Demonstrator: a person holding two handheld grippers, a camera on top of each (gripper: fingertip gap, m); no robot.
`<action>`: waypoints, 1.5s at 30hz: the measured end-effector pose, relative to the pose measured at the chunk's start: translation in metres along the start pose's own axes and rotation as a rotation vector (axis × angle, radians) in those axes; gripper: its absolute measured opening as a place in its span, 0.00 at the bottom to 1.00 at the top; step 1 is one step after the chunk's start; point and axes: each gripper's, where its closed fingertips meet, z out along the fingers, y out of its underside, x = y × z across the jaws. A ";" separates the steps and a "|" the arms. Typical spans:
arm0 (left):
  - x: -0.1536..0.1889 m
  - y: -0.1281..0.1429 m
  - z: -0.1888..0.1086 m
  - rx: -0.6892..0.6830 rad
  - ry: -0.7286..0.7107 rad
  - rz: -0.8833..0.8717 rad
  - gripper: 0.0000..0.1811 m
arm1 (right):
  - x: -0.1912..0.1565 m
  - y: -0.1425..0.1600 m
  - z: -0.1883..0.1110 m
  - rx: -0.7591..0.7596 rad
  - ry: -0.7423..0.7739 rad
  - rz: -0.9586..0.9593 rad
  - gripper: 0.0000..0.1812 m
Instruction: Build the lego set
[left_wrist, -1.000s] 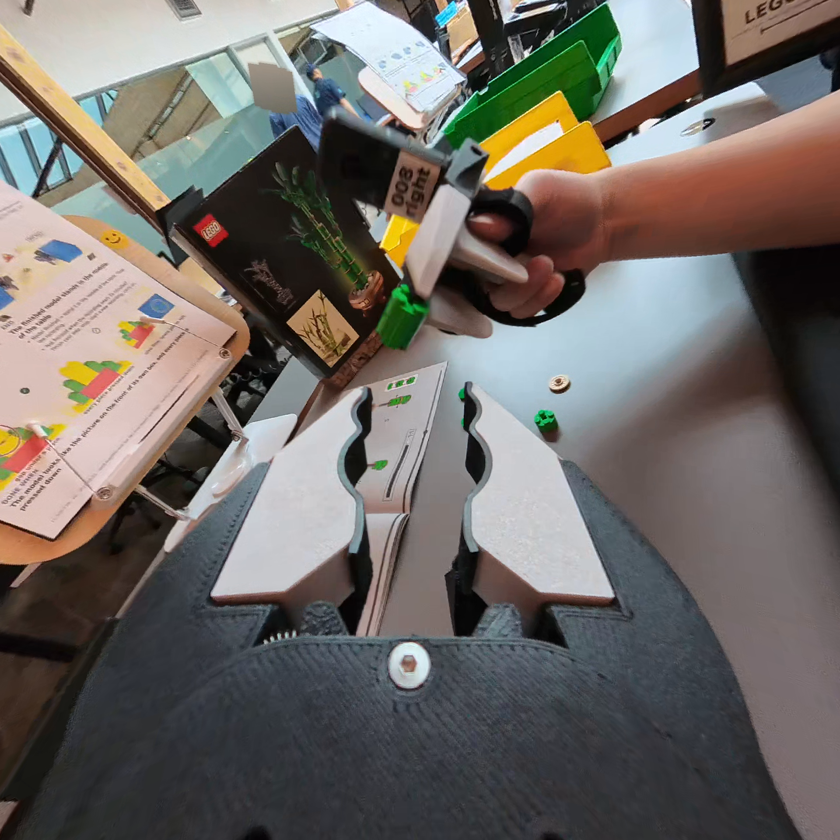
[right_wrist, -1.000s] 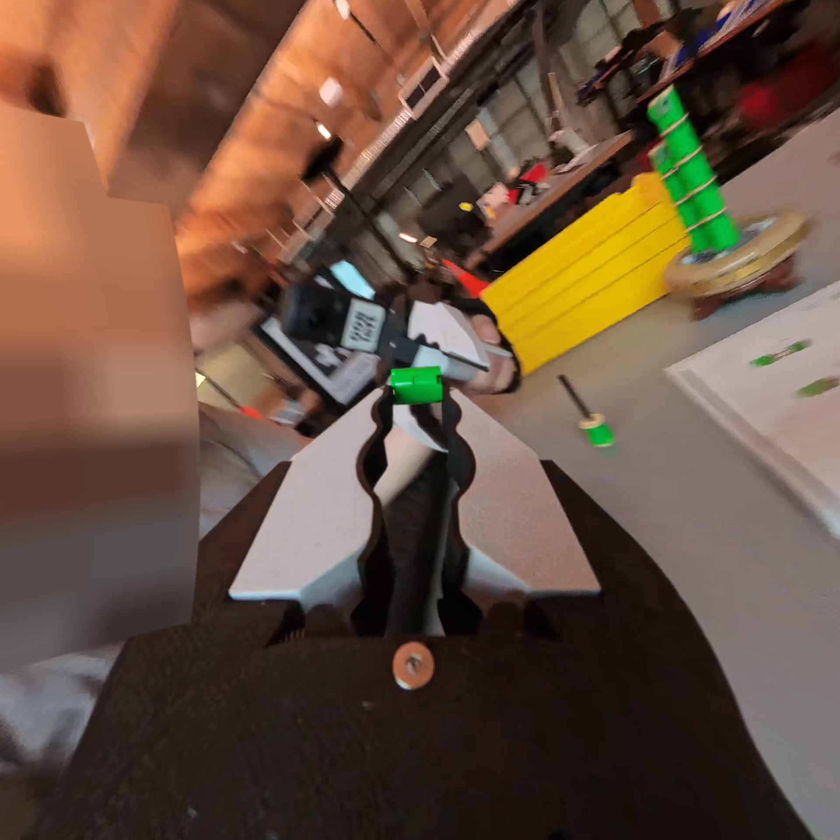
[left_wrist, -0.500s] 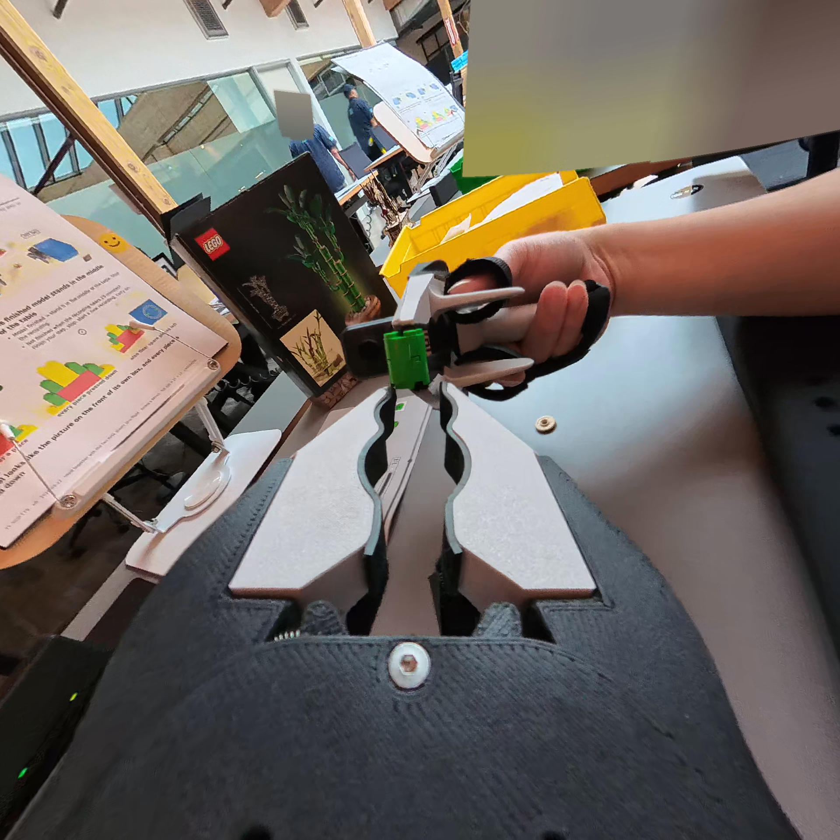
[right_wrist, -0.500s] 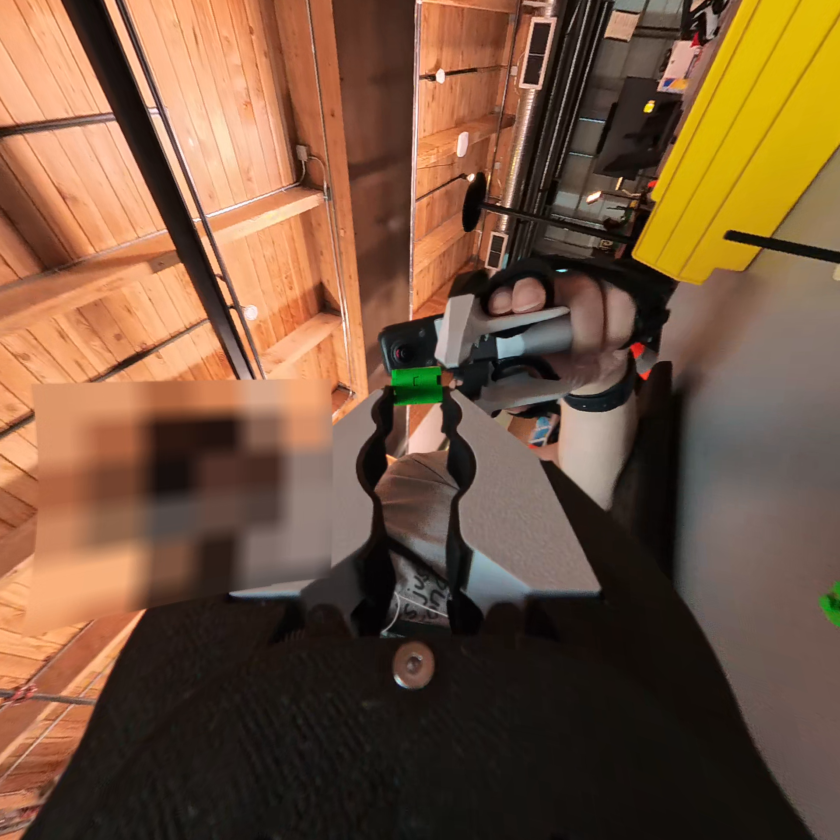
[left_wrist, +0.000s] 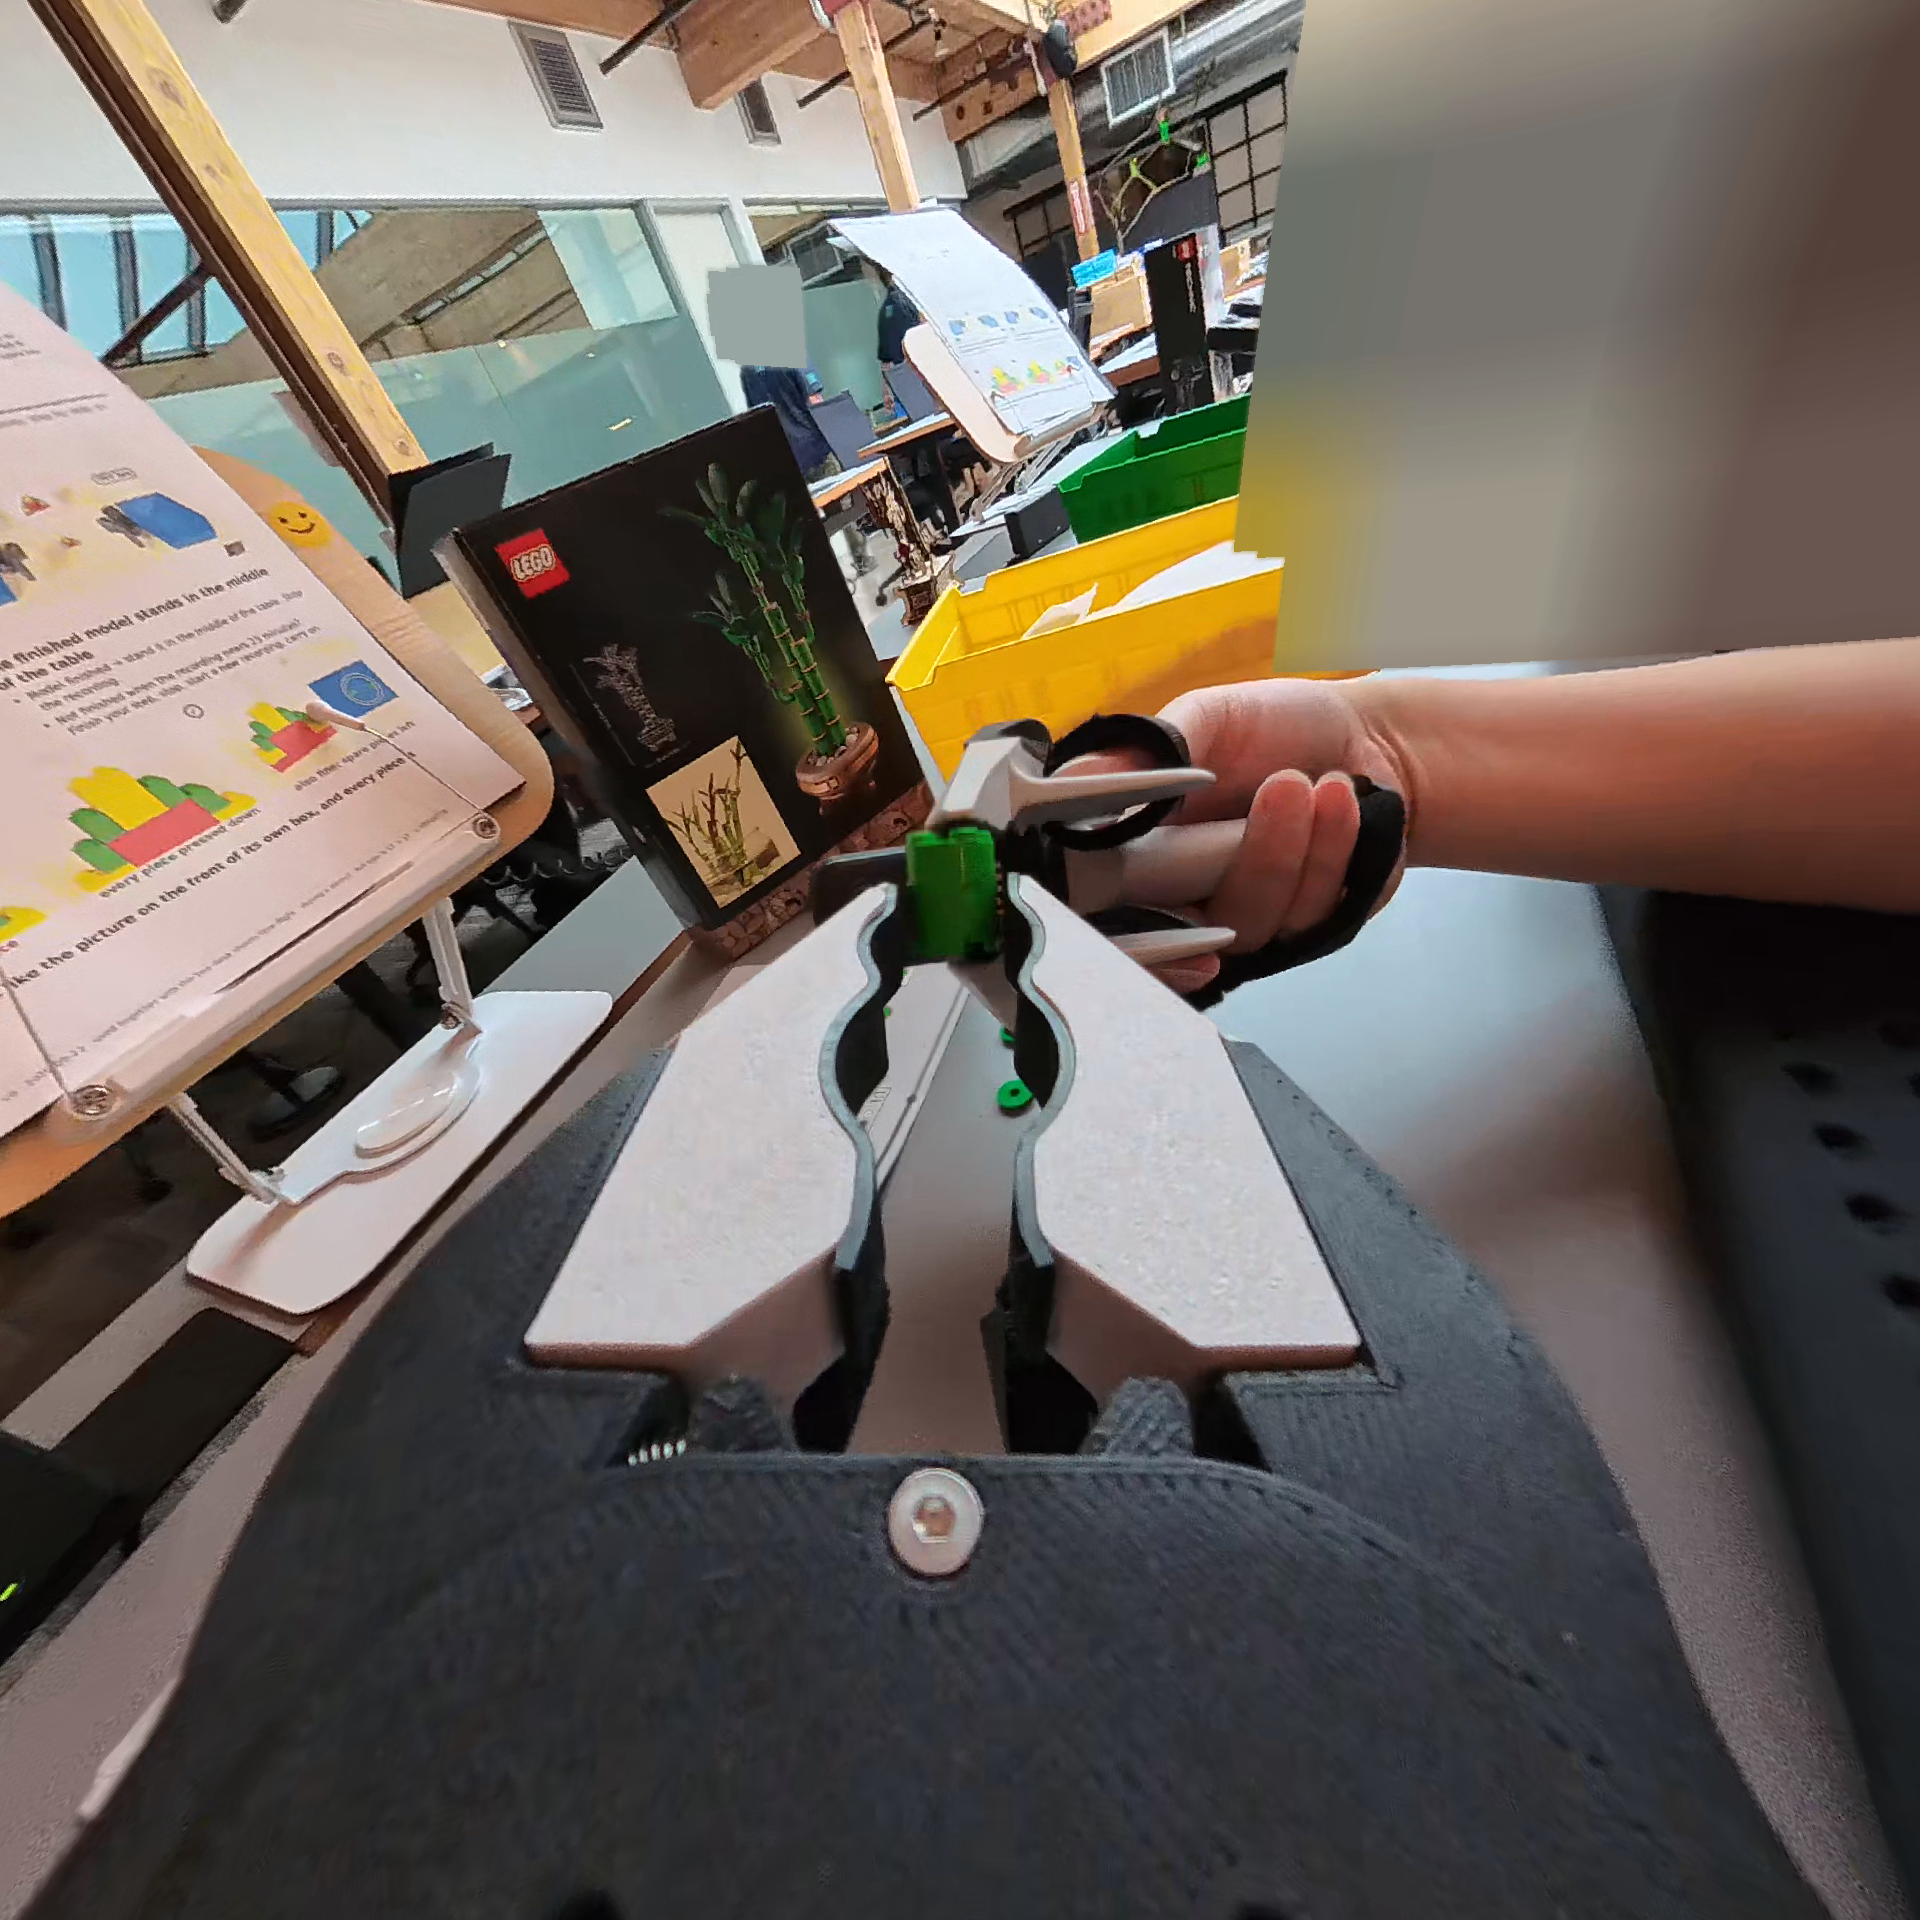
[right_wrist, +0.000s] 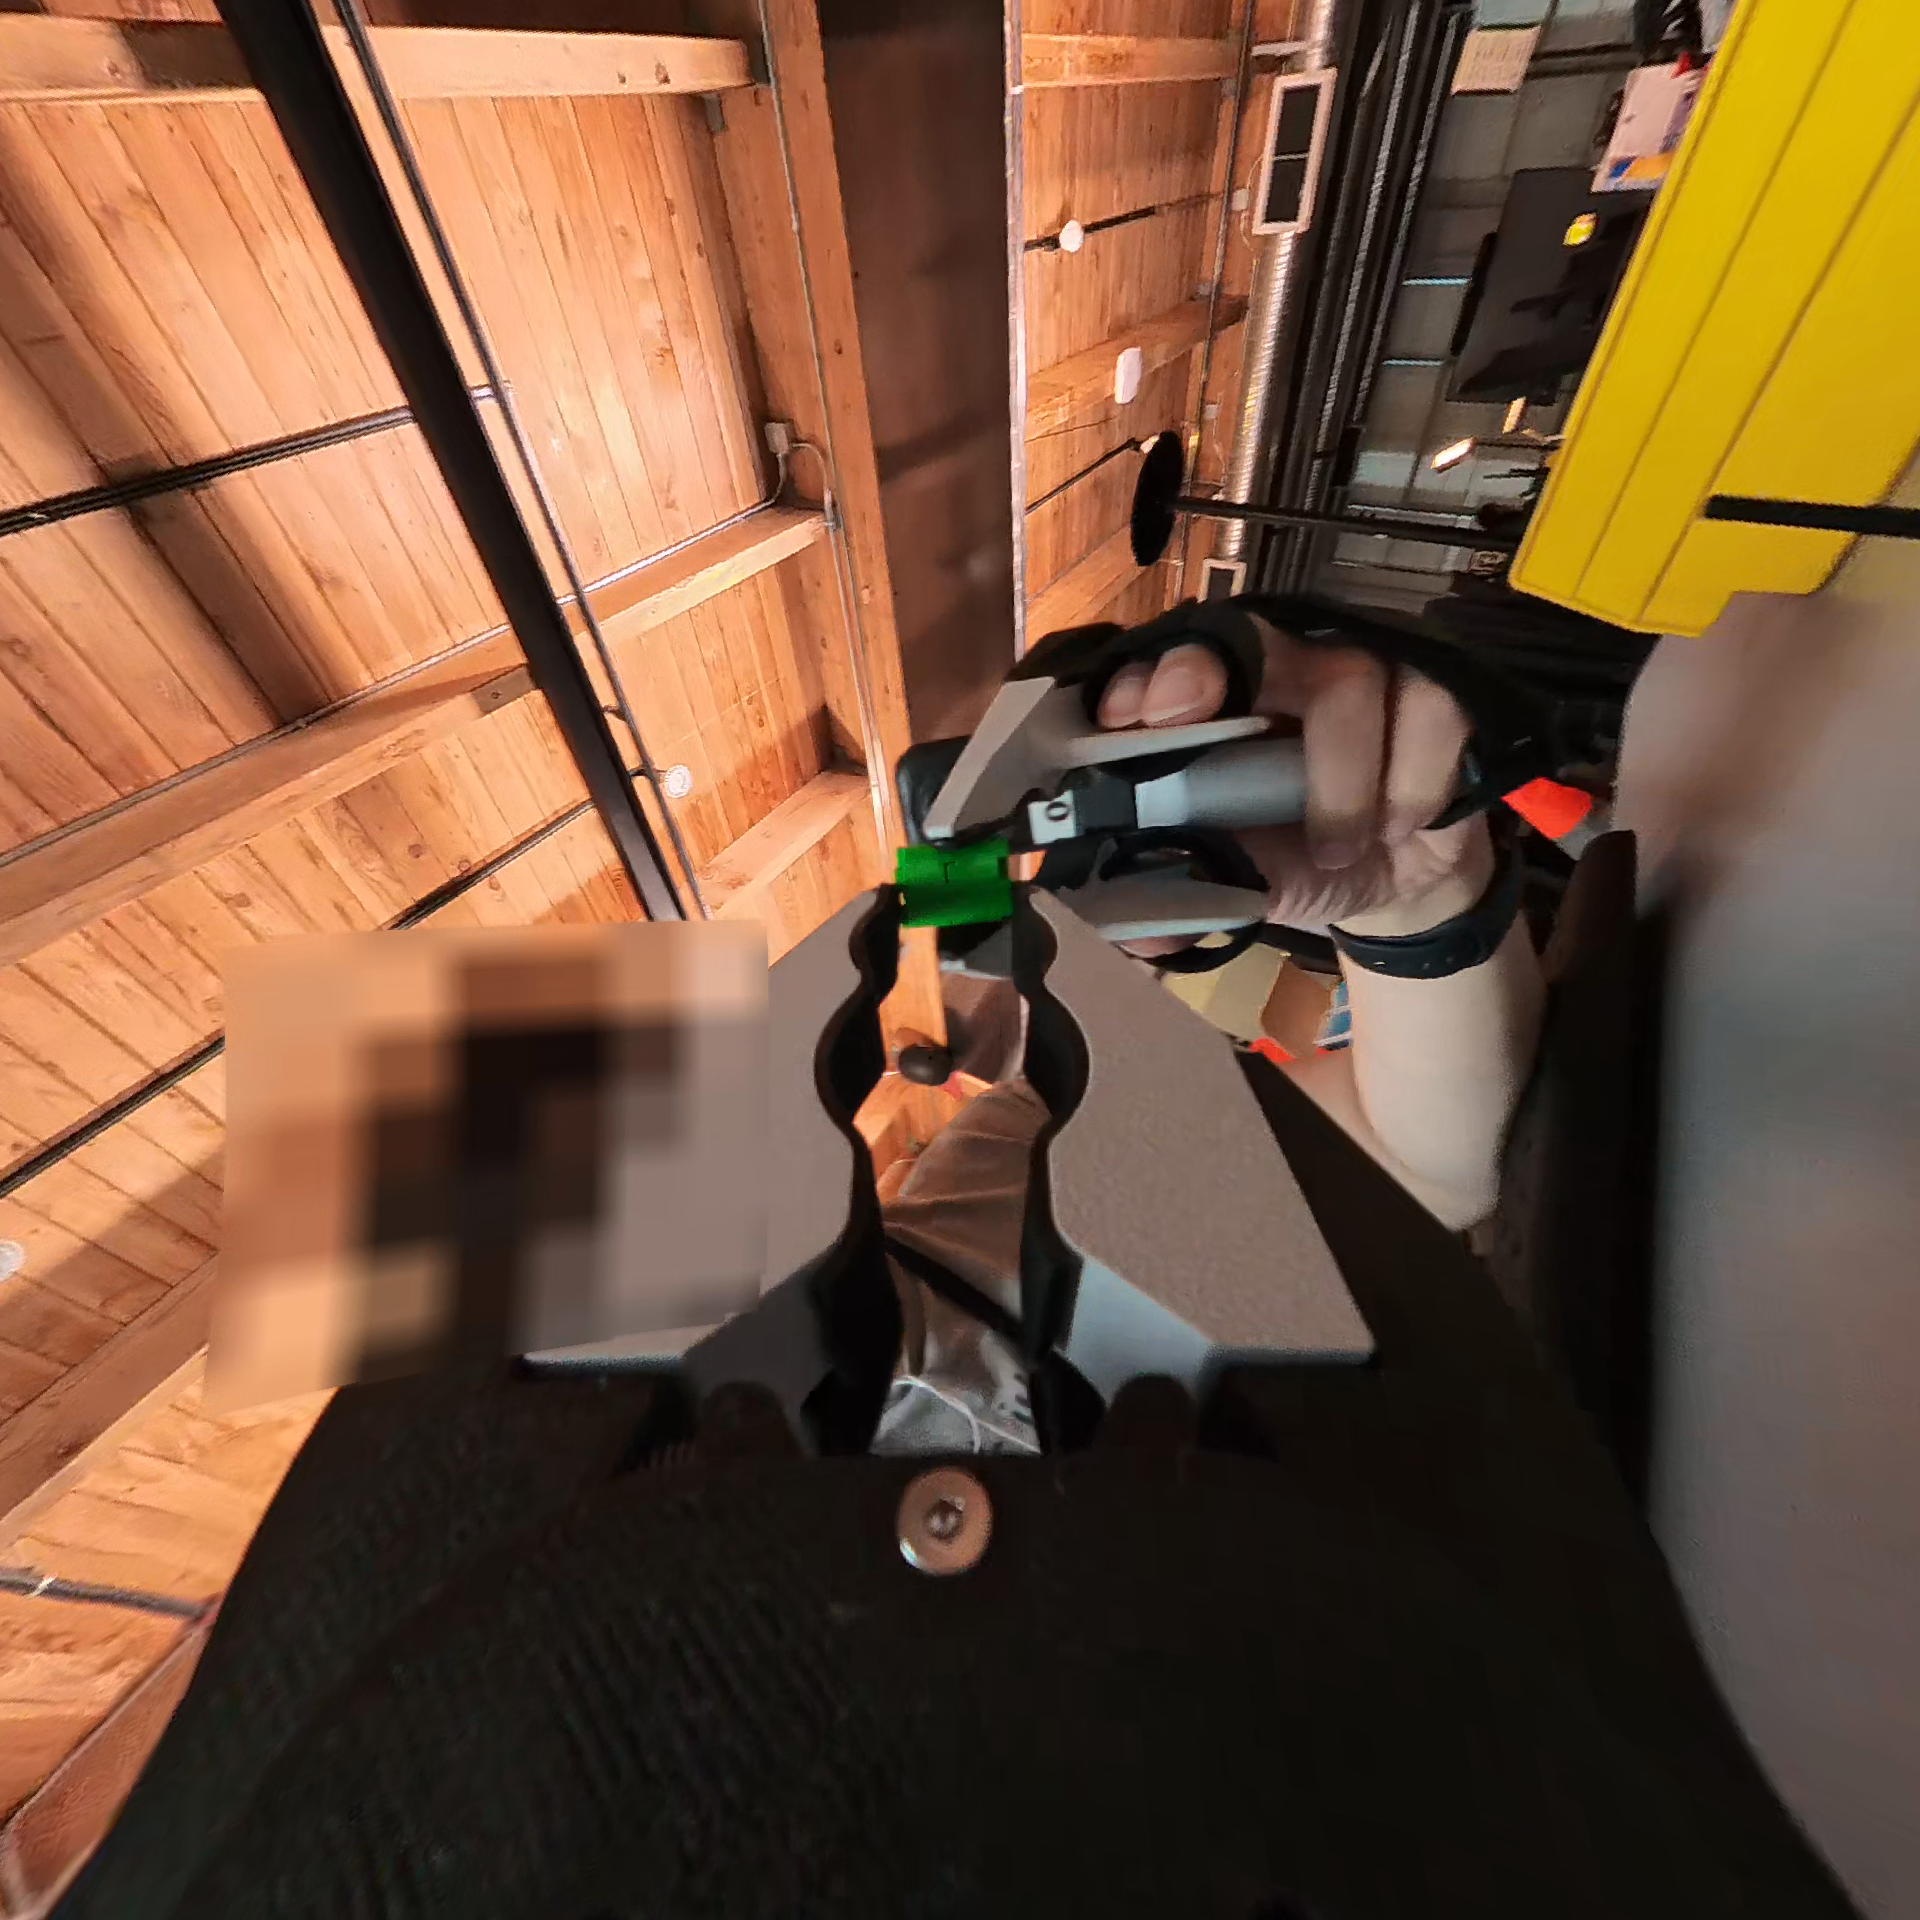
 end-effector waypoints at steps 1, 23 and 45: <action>0.000 0.002 0.001 -0.012 -0.004 0.010 0.09 | 0.003 -0.002 -0.002 0.010 0.028 -0.017 0.11; -0.039 0.019 -0.001 0.165 0.191 -0.937 0.08 | -0.130 -0.040 -0.100 0.419 0.757 -1.590 0.08; -0.002 0.026 0.015 0.016 0.301 -0.963 0.08 | 0.020 -0.022 -0.020 -0.455 1.308 -2.225 0.17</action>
